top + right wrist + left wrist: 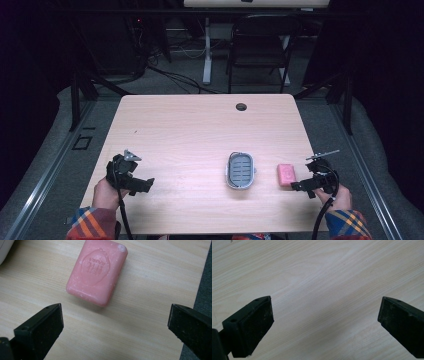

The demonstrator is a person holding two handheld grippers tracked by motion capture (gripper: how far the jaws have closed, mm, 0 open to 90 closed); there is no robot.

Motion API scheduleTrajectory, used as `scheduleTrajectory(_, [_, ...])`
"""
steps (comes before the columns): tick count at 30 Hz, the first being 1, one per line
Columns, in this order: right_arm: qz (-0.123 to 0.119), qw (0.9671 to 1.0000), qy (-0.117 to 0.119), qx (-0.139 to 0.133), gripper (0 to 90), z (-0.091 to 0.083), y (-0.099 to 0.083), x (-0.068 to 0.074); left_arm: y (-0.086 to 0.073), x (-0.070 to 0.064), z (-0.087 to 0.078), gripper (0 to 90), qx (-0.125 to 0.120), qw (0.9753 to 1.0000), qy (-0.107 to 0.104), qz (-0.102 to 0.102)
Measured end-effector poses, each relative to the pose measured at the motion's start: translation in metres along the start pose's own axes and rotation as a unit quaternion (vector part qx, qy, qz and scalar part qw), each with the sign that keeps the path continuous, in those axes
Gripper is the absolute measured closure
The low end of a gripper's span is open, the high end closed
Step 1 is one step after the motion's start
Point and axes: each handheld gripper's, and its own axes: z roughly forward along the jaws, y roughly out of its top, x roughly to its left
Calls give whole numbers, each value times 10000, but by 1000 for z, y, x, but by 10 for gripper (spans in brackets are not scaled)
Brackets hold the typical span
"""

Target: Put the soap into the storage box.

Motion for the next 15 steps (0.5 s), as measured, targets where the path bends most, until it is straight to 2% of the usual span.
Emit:
scheduleTrajectory(3, [57, 10000, 18, -79, 0, 1, -1, 1, 0, 0, 0, 1, -12, 10000, -1, -1])
scheduleTrajectory(5, [-7, 10000, 10, 2, 0, -1, 0, 1, 0, 0, 0, 1, -3, 10000, 0, 1])
scheduleTrajectory(15, [-84, 10000, 6, 38, 0, 1, 2, 7, 0, 0, -1, 1, -12, 10000, -4, -5])
